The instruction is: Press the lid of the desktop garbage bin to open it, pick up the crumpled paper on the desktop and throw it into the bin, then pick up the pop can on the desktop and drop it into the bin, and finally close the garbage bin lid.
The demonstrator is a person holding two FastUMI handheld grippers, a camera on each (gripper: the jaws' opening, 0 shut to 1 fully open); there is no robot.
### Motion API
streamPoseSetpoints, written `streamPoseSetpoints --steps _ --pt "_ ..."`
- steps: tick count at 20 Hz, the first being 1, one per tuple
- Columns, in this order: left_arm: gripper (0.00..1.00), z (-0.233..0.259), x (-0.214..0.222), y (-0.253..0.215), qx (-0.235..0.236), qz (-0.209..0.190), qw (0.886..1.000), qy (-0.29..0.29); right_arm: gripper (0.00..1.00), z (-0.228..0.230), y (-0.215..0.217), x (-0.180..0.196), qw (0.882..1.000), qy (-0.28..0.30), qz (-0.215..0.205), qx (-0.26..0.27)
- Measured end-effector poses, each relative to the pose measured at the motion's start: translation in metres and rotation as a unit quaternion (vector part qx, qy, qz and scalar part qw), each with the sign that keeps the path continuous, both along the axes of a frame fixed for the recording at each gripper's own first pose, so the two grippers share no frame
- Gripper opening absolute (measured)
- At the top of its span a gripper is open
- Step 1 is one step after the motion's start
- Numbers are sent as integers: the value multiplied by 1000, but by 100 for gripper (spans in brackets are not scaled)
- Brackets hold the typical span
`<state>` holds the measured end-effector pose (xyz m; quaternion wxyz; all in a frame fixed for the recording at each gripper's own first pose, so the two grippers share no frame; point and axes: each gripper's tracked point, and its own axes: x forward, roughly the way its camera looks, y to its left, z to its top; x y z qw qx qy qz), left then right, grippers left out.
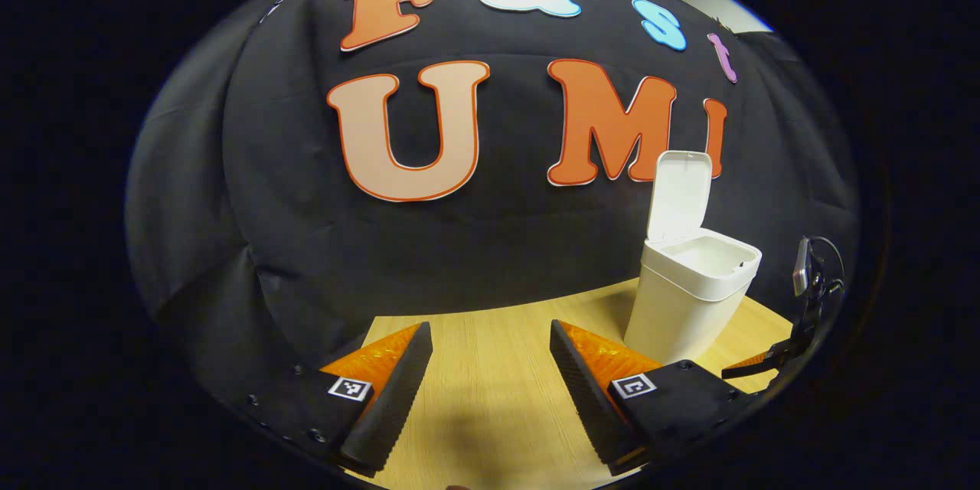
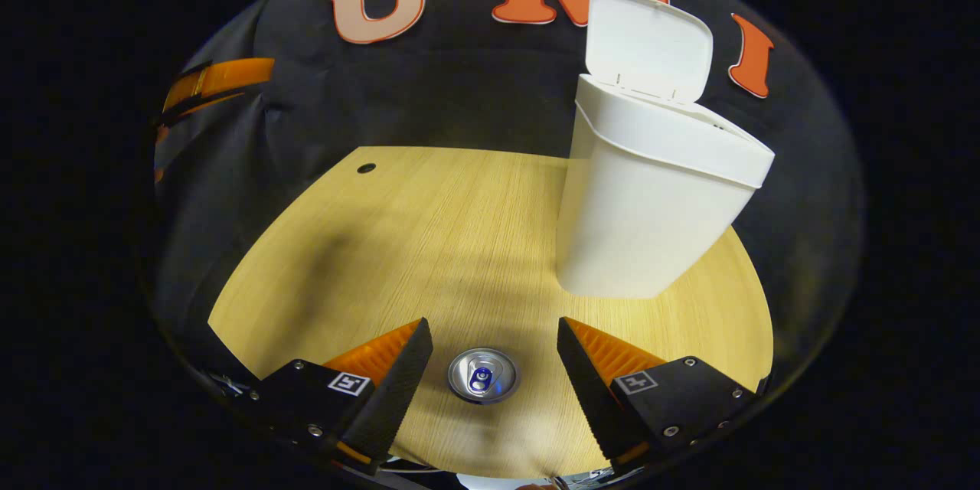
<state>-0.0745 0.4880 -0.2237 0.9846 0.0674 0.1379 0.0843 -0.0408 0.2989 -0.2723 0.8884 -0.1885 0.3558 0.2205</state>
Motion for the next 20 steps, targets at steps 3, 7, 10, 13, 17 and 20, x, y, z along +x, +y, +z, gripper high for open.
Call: streamPoseSetpoints --steps 3,7,10,13,17,20 --pt "99 -3 -6 12 0 9 1000 2 100 -31 -2 -1 999 23 1 -24" --pt "98 -5 -13 24 -7 18 1000 -1 100 -68 -14 -15 996 75 -16 -41" --pt "98 -5 -14 33 -4 35 999 -7 99 -85 -21 -20 994 97 -32 -41" --pt "98 -10 -15 38 -7 45 999 -6 77 -83 -23 -18 994 101 -31 -32" --pt "98 -14 -18 48 -23 59 998 -11 78 -68 -20 -18 995 94 -24 -28" --pt "98 -17 -19 56 -25 70 997 -15 73 -32 -24 -14 996 82 -16 -19"
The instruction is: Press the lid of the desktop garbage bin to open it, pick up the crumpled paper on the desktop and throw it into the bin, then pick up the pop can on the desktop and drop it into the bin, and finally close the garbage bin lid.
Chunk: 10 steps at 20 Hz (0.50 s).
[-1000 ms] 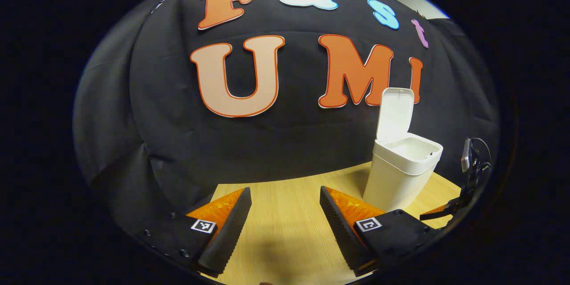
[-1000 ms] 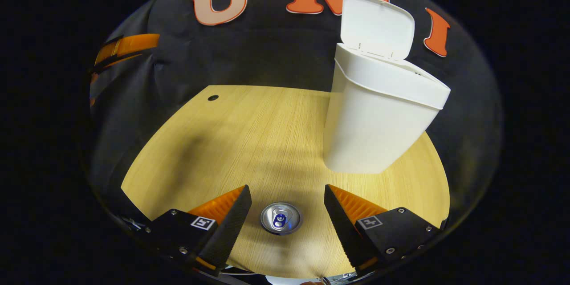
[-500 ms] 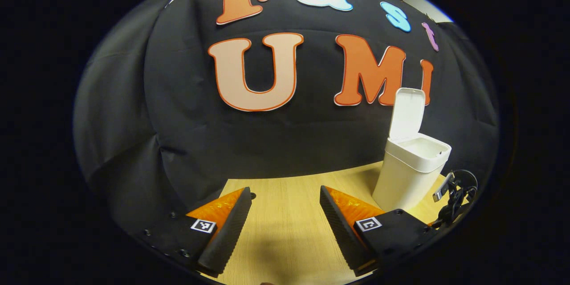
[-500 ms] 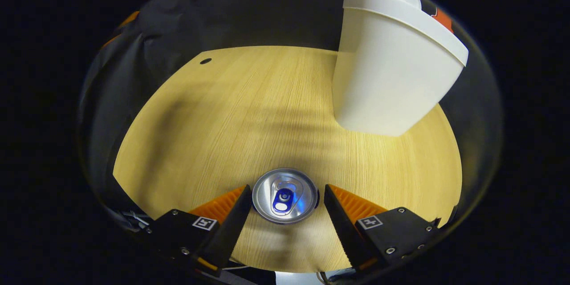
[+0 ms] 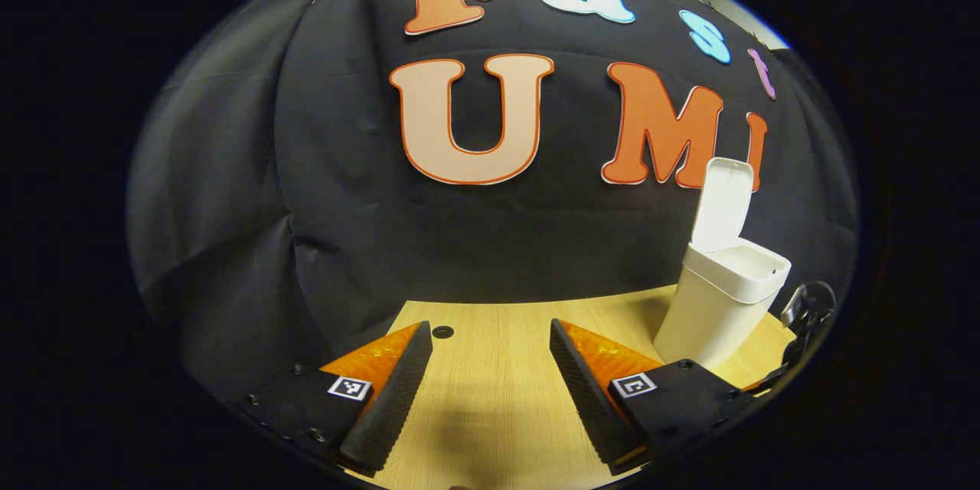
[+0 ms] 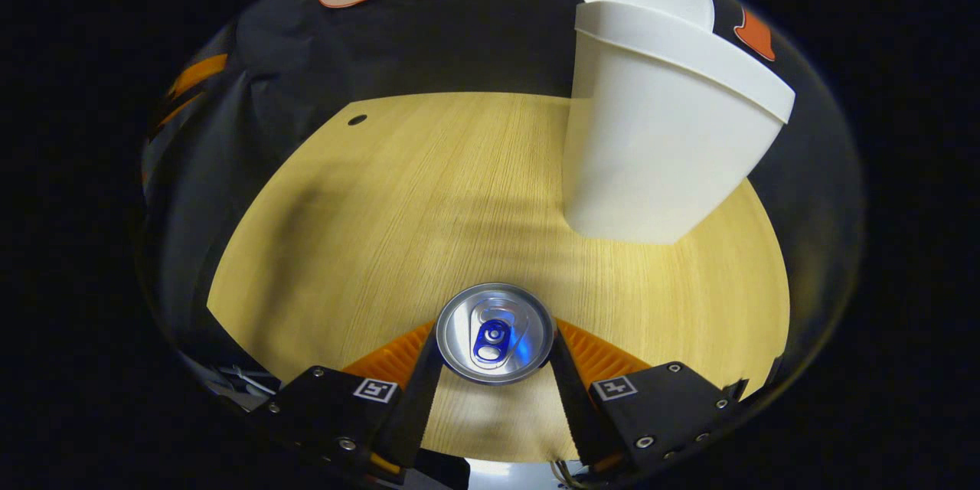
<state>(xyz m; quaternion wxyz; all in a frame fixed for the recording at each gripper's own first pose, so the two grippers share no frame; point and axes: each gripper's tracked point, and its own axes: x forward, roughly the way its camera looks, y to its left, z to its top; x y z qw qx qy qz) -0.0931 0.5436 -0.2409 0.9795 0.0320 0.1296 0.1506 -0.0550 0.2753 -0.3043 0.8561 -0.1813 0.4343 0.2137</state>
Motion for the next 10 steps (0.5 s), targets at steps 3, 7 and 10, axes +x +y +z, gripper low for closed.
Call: streamPoseSetpoints --steps 3,7,10 --pt "97 -5 -1 10 -5 9 1000 -1 77 46 -9 9 1000 -27 16 1" --pt "96 -8 1 18 -6 18 1000 -5 77 108 -17 18 998 -50 27 0" --pt "97 -14 2 23 -10 23 1000 -5 77 148 -18 23 997 -66 31 0"
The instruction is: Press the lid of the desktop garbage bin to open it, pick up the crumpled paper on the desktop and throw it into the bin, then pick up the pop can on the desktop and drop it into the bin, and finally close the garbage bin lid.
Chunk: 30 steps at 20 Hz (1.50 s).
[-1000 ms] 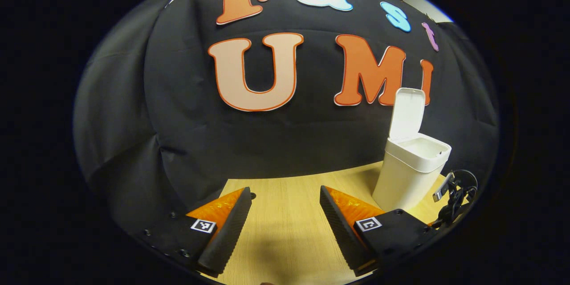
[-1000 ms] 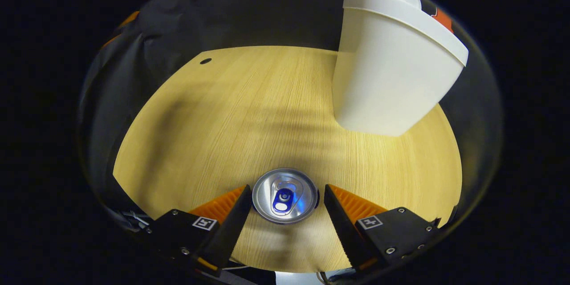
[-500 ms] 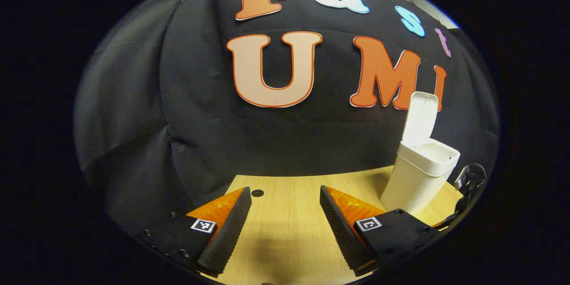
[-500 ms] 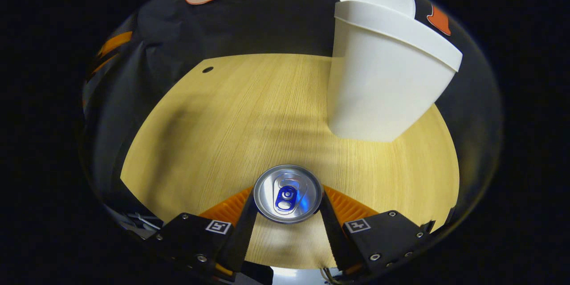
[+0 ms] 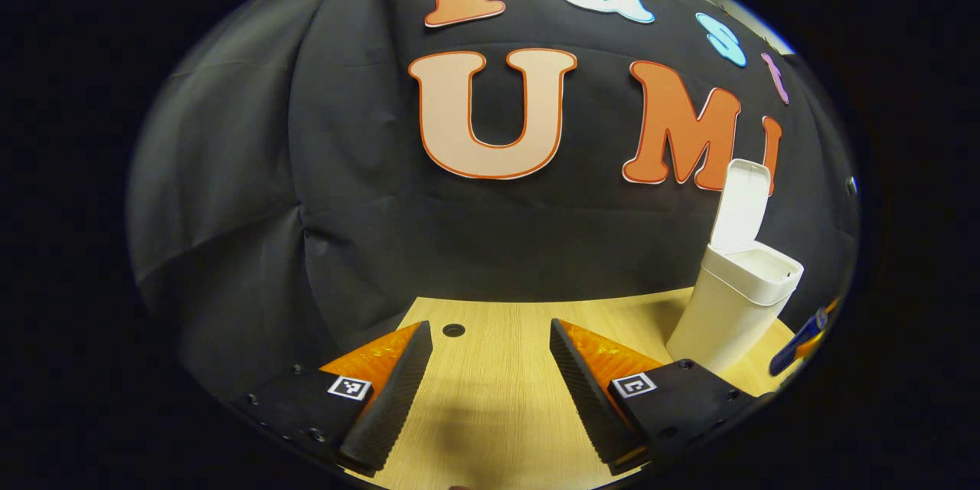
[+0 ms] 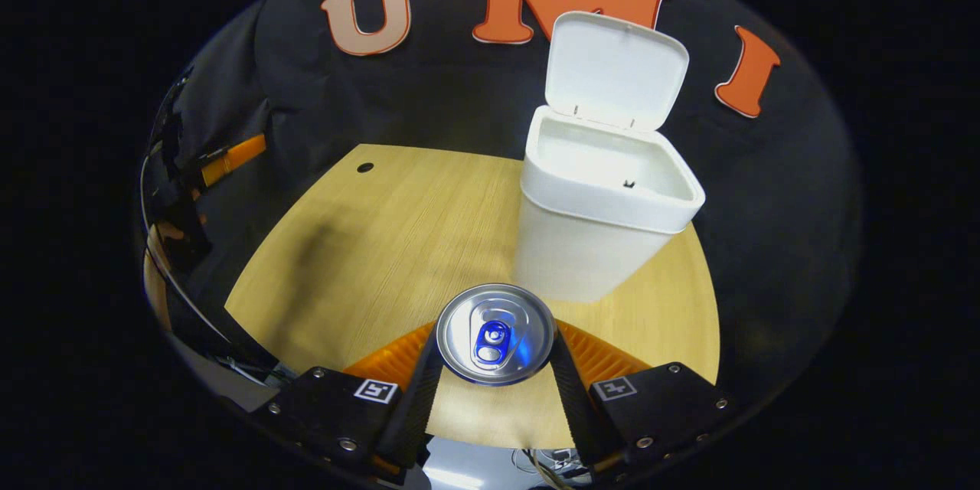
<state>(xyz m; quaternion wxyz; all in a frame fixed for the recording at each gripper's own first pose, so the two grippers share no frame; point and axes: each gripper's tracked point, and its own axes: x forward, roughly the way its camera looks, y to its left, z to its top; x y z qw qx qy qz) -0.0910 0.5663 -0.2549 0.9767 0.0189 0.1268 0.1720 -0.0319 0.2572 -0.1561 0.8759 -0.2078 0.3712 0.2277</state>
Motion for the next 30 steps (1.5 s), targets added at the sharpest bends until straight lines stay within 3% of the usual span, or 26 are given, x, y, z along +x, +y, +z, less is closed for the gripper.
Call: streamPoseSetpoints --steps 9,16,18,24,30 --pt "98 -9 12 2 10 -4 1000 4 77 91 -7 53 999 -34 -11 -2" --pt "98 -13 21 5 15 -2 1000 10 72 130 -12 120 997 -72 -35 -10" --pt "98 -14 20 9 17 3 1000 12 77 131 -11 144 996 -78 -43 -7" --pt "98 -19 18 21 19 16 1000 17 77 112 -20 194 995 -72 -73 -16" --pt "98 -24 16 28 18 24 999 27 81 76 -30 215 995 -39 -93 -22"
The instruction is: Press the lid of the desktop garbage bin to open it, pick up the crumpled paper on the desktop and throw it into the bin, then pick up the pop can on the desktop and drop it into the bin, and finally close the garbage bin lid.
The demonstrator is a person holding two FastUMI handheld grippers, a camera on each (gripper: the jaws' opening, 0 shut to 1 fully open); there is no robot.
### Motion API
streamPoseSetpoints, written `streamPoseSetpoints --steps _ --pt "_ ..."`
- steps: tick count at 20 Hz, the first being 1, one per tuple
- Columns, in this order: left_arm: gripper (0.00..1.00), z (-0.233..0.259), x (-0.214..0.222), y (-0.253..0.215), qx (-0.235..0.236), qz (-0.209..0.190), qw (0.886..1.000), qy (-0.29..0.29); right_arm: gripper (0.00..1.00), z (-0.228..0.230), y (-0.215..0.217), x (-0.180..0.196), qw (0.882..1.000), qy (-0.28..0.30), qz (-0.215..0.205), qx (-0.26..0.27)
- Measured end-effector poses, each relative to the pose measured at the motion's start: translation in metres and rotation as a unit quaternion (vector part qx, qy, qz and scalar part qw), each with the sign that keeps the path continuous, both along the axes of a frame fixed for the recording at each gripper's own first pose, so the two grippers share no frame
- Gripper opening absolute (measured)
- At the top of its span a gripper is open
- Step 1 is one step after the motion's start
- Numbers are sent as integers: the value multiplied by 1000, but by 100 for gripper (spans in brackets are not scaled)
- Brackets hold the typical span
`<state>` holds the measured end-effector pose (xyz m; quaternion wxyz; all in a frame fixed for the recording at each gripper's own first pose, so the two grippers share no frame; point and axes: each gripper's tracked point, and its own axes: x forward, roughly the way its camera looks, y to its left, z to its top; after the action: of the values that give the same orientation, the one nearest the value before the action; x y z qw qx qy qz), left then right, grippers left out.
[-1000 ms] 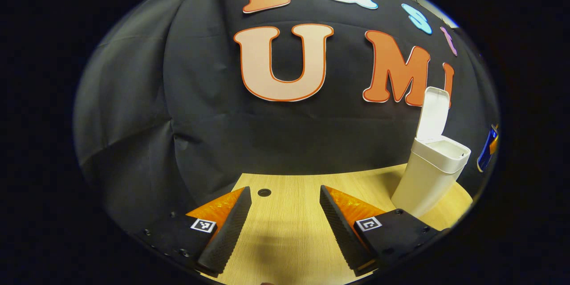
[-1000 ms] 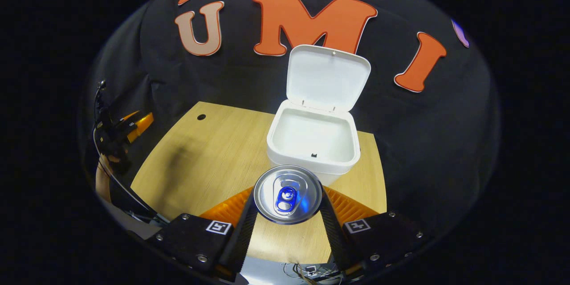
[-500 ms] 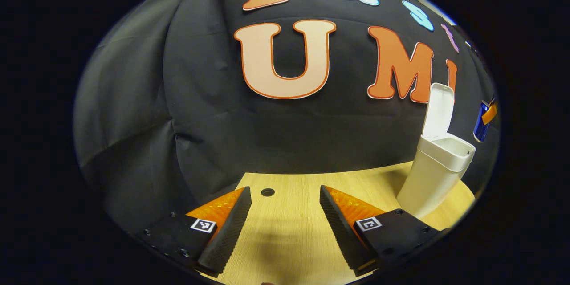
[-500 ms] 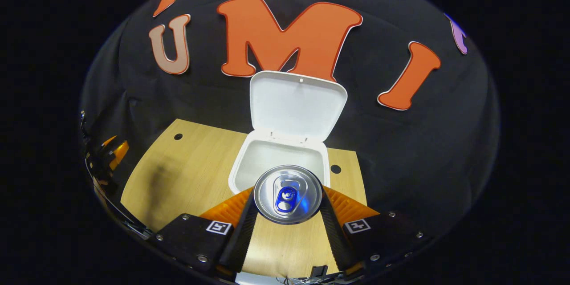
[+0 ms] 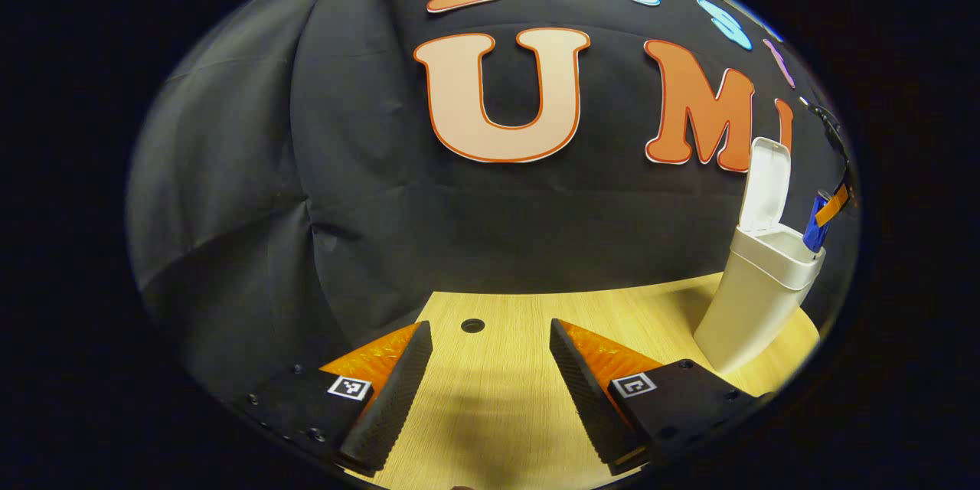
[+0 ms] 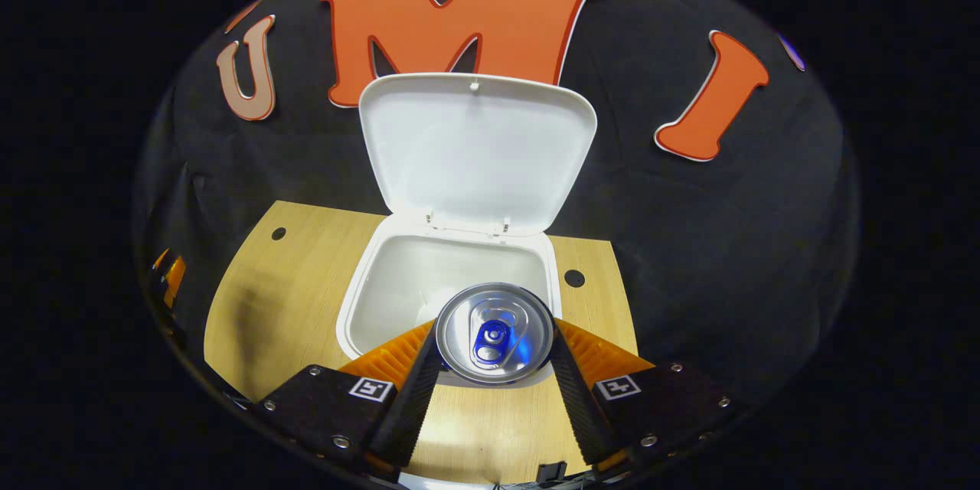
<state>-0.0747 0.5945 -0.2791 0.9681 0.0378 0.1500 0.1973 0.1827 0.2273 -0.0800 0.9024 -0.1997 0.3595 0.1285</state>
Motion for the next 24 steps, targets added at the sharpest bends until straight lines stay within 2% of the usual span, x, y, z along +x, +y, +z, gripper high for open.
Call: streamPoseSetpoints --steps 3,4,6,10,15,18,21,24 --pt "98 -2 -1 1 -2 3 1000 1 83 -6 -2 3 1000 4 -12 9" --pt "98 -1 -1 2 -2 4 1000 0 90 -6 -2 3 1000 5 -15 14" --pt "98 1 -1 1 -1 5 1000 -2 98 -2 -1 4 999 3 -17 29" --pt "98 3 1 -3 -3 -3 1000 -4 98 7 0 2 999 -2 -13 46" --pt "98 2 10 -9 -10 -12 1000 -4 98 25 -3 -2 999 -30 7 18" --pt "98 3 13 -9 -8 -15 1000 -6 98 36 7 -5 999 -24 5 39" --pt "98 2 15 -9 -8 -19 1000 -4 98 60 17 1 998 -34 6 51" --pt "98 2 15 -6 -7 -19 1000 -4 98 92 26 14 998 -61 11 35"
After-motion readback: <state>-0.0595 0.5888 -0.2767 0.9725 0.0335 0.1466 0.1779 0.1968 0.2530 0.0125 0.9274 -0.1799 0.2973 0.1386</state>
